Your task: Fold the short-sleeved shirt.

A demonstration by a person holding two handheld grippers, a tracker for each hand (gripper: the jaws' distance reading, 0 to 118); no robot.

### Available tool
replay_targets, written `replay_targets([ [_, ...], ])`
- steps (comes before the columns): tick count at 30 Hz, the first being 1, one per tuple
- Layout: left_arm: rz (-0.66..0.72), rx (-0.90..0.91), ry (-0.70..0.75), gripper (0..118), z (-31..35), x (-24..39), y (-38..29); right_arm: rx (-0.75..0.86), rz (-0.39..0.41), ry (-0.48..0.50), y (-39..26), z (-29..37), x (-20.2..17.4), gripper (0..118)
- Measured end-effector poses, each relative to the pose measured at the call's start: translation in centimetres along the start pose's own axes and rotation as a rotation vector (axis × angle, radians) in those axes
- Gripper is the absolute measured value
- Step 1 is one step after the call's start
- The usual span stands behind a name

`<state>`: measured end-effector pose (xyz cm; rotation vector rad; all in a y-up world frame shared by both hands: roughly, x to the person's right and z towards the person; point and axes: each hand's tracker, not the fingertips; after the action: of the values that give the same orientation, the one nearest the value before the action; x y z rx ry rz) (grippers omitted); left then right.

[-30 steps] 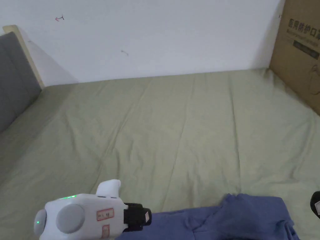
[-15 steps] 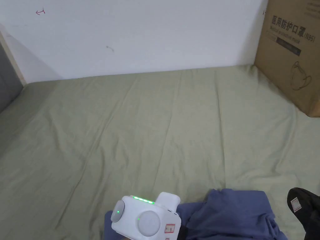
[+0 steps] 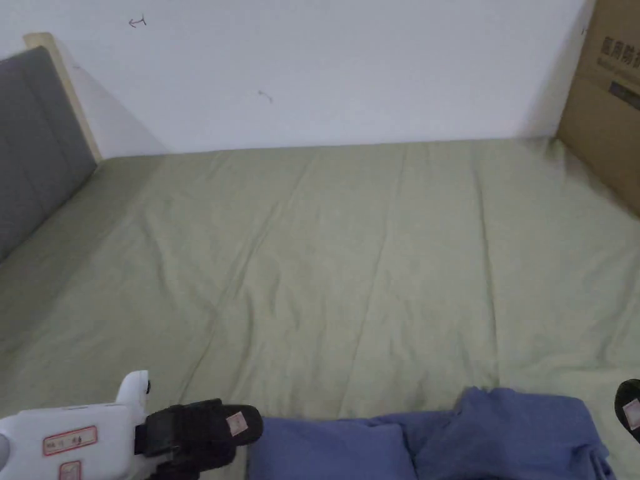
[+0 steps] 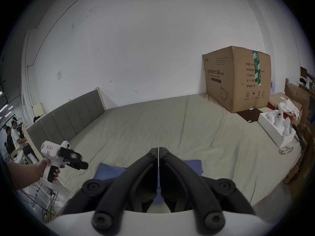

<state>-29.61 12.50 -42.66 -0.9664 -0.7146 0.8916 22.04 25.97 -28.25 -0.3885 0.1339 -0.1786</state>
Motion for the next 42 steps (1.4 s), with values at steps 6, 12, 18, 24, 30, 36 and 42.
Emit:
replay_targets([
  [6,0.158,-0.127,-0.129,118,-1.5,-7.7,0.8,-0.063,0.038,0.022,-0.6,-2.4,-2.6,1],
  [12,0.263,-0.218,-0.377,118,-7.7,-11.1,1.3,-0.117,-0.022,0.074,0.1,-4.3,-4.2,1],
  [18,0.193,-0.283,-0.214,100,-11.8,-8.1,1.1,-0.109,-0.018,0.083,0.9,-5.1,-5.2,1],
  [24,0.143,-0.240,0.043,19,-11.4,-8.0,0.5,-0.111,-0.032,0.071,0.6,-4.6,-4.5,1],
  [30,0.006,-0.177,0.215,19,-6.3,-2.7,1.1,-0.083,-0.067,0.075,1.0,-3.1,-2.8,1],
  [36,-0.315,-0.160,0.770,18,-1.2,5.2,2.3,-0.043,-0.119,0.090,1.0,-1.7,-0.5,1],
  [42,-0.317,-0.189,0.607,18,-6.4,12.1,1.2,-0.023,-0.173,0.087,0.4,-0.2,1.7,1],
])
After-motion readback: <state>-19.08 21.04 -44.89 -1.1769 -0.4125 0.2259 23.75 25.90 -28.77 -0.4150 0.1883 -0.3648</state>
